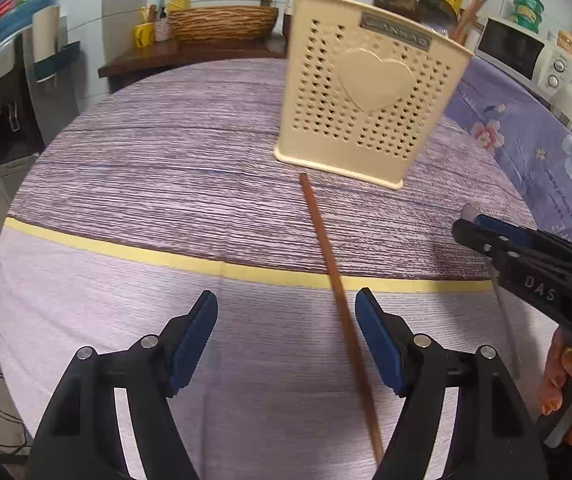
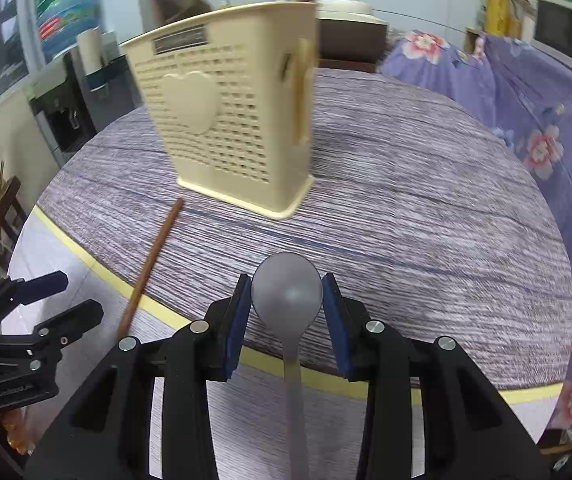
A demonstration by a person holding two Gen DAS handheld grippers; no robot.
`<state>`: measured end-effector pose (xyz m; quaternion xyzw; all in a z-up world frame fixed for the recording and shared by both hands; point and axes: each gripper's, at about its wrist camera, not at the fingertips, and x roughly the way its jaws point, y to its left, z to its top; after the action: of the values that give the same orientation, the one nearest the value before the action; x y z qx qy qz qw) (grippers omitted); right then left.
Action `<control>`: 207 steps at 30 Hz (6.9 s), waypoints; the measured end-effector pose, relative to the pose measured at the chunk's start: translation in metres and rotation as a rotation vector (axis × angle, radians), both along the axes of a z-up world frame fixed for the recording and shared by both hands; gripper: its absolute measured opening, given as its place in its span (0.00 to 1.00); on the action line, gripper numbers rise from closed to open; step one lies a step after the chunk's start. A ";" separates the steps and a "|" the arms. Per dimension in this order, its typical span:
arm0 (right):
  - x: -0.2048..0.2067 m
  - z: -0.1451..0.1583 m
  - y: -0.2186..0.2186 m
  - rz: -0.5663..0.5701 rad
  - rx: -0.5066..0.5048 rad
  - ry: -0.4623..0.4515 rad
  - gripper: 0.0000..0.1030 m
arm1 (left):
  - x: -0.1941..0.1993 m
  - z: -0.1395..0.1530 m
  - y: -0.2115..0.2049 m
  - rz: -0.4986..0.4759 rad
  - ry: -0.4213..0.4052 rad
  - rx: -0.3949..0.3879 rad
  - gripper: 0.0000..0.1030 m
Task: Organize utensils
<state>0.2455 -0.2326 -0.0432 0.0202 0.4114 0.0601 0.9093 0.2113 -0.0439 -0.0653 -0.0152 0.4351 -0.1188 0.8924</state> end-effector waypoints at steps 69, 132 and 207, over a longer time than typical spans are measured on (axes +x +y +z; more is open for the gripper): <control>-0.052 0.088 -0.002 0.081 0.150 -0.186 0.36 | -0.004 0.151 0.028 0.052 -0.364 -0.128 0.08; 0.065 0.177 0.031 0.051 0.019 -0.510 0.36 | 0.101 0.238 -0.011 0.103 -0.655 -0.146 0.08; -0.268 0.039 0.025 0.029 -0.015 -0.568 0.94 | -0.200 0.068 0.062 0.173 -0.665 -0.055 0.95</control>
<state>-0.0225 -0.2077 -0.0044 -0.0101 0.1407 0.0732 0.9873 0.0110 0.0182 0.0024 -0.0367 0.1142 -0.0529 0.9914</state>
